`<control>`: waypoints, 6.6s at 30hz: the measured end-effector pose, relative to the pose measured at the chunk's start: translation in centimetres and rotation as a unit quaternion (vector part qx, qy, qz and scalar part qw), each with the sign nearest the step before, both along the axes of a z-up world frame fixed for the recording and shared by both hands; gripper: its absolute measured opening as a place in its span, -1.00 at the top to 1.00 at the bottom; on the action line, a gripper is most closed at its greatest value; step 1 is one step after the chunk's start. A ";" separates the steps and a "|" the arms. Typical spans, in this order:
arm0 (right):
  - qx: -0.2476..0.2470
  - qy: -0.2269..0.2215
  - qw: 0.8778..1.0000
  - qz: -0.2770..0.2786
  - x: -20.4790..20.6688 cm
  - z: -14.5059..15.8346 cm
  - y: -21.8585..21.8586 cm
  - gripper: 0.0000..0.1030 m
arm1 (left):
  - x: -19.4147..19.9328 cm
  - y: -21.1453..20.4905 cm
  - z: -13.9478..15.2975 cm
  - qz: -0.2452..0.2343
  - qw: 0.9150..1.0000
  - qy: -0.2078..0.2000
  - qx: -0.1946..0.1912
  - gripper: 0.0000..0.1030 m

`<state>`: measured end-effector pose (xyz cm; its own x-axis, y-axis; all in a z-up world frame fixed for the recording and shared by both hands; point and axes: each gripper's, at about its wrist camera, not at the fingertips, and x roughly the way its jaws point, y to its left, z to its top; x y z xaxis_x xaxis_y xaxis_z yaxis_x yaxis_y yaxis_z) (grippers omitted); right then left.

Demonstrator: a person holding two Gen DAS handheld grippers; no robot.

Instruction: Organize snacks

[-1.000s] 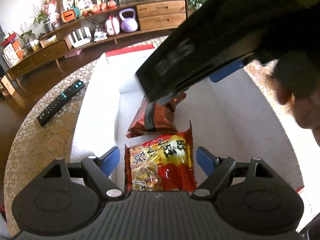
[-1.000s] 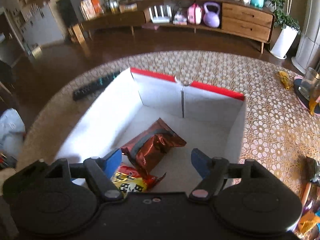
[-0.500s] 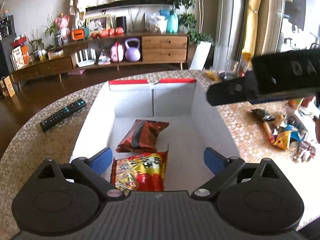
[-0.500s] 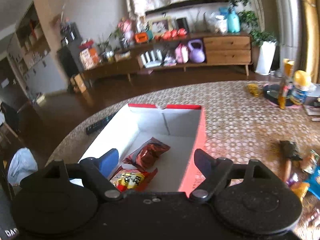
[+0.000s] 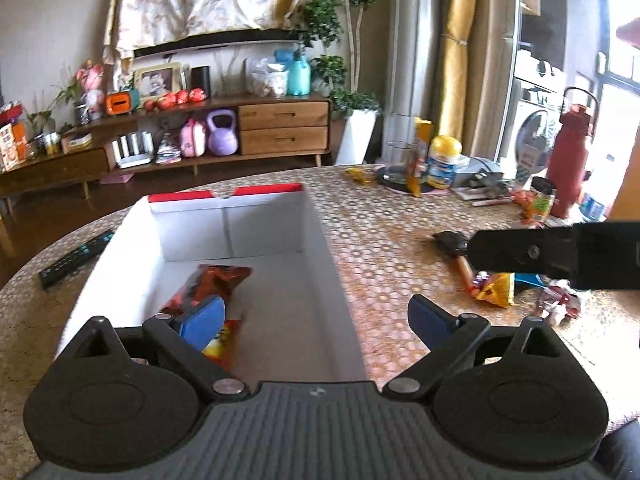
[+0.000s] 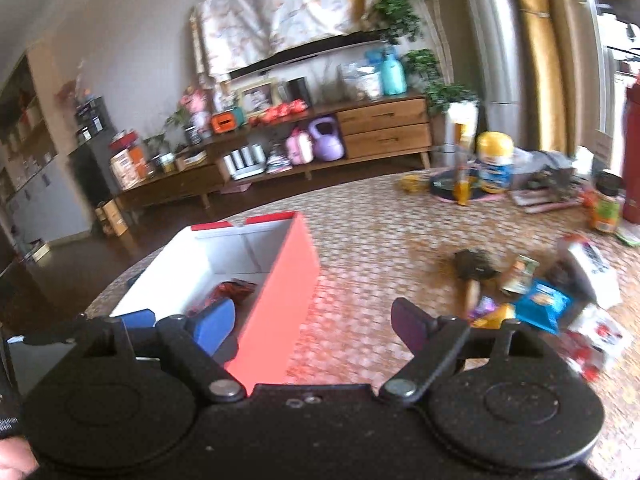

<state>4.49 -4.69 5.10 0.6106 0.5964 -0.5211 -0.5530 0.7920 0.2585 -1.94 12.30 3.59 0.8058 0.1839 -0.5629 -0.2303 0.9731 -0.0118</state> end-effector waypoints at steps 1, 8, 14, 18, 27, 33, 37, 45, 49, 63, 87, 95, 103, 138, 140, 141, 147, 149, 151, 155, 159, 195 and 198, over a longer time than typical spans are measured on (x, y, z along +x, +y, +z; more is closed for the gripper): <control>0.002 0.001 1.000 -0.007 0.0 -0.2 -0.8 -0.66 | 0.1 -0.5 -0.2 -0.005 1.000 -0.001 0.001 -0.92; 0.006 0.009 0.998 -0.064 -0.4 -1.9 -6.0 -0.67 | 1.2 -3.5 -0.7 -0.038 0.999 -0.003 0.005 -0.92; 0.005 0.007 0.995 -0.099 -0.8 -2.6 -9.1 -0.67 | 1.6 -5.5 -0.8 -0.062 0.998 -0.006 0.013 -0.92; 0.005 0.006 0.993 -0.116 -0.9 -2.8 -10.5 -0.68 | 2.0 -6.5 -0.9 -0.072 0.997 -0.006 0.017 -0.92; 0.003 0.009 0.989 -0.148 -1.0 -3.7 -13.3 -0.69 | 3.2 -9.2 -1.4 -0.097 0.995 -0.004 0.025 -0.93; -0.001 0.016 0.985 -0.173 -0.7 -4.5 -14.9 -0.69 | 4.2 -10.7 -2.0 -0.114 0.993 0.001 0.027 -0.93; -0.004 0.018 0.982 -0.190 -0.3 -5.0 -16.0 -0.74 | 4.9 -11.6 -2.3 -0.123 0.992 0.005 0.030 -0.93; -0.006 0.033 0.977 -0.213 0.7 -6.3 -17.6 -0.74 | 6.4 -13.1 -3.0 -0.142 0.989 0.008 0.039 -0.93; -0.008 0.037 0.975 -0.219 1.1 -6.8 -18.0 -0.75 | 7.3 -13.6 -3.4 -0.149 0.988 0.008 0.044 -0.93; -0.018 0.050 0.969 -0.241 2.7 -8.6 -19.1 -0.75 | 11.1 -14.9 -5.8 -0.169 0.985 0.024 0.033 -0.93; -0.023 0.068 0.965 -0.253 6.1 -11.1 -18.9 -0.77 | 17.1 -15.7 -10.7 -0.180 0.982 0.047 0.023 -0.92; -0.025 0.061 0.965 -0.254 7.8 -11.2 -18.2 -0.77 | 17.3 -15.8 -11.4 -0.185 0.981 0.042 0.032 -0.92; -0.019 0.060 0.956 -0.288 10.5 -11.2 -17.6 -0.77 | 17.3 -16.1 -12.0 -0.198 0.978 0.048 0.047 -0.40; 0.019 0.059 0.940 -0.334 10.7 -13.7 -17.8 -0.37 | 15.9 -15.6 -11.9 -0.190 0.980 0.037 0.040 0.27; 0.021 0.059 0.941 -0.332 10.3 -13.7 -18.0 -0.37 | 15.7 -15.4 -11.9 -0.188 0.981 0.039 0.034 0.29; 0.023 0.059 0.942 -0.331 10.2 -13.7 -18.1 -0.37 | 15.6 -15.4 -11.8 -0.187 0.981 0.039 0.031 0.29; 0.029 0.063 0.944 -0.324 9.7 -13.7 -18.3 -0.37 | 16.2 -15.1 -11.7 -0.182 0.982 0.051 -0.002 0.12; 0.030 0.064 0.944 -0.322 9.6 -13.7 -18.3 -0.37 | 16.4 -15.3 -11.7 -0.179 0.982 0.052 0.000 0.12; 0.032 0.065 0.945 -0.320 9.6 -13.7 -18.5 -0.37 | 16.7 -15.5 -11.7 -0.176 0.983 0.053 -0.002 0.11; 0.033 0.065 0.946 -0.317 9.6 -13.8 -18.6 -0.37 | 17.4 -15.8 -11.7 -0.176 0.983 0.053 -0.005 0.11; 0.035 0.066 0.946 -0.315 9.5 -13.8 -18.6 -0.37 | 17.9 -16.0 -11.7 -0.169 0.984 0.057 -0.003 0.11; 0.037 0.024 0.958 -0.282 4.6 -9.9 -17.3 -0.37 | 9.1 -12.8 -6.8 -0.147 0.989 0.002 -0.026 0.32; 0.034 0.020 0.961 -0.274 3.8 -9.5 -16.7 -0.37 | 7.8 -12.2 -6.1 -0.143 0.989 -0.005 -0.026 0.32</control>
<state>8.34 -21.39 -4.39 0.8230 0.2242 -0.5219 -0.0462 0.9421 0.3320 5.90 0.09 -2.52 0.8264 -0.0817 -0.5572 0.0552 0.9964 -0.0642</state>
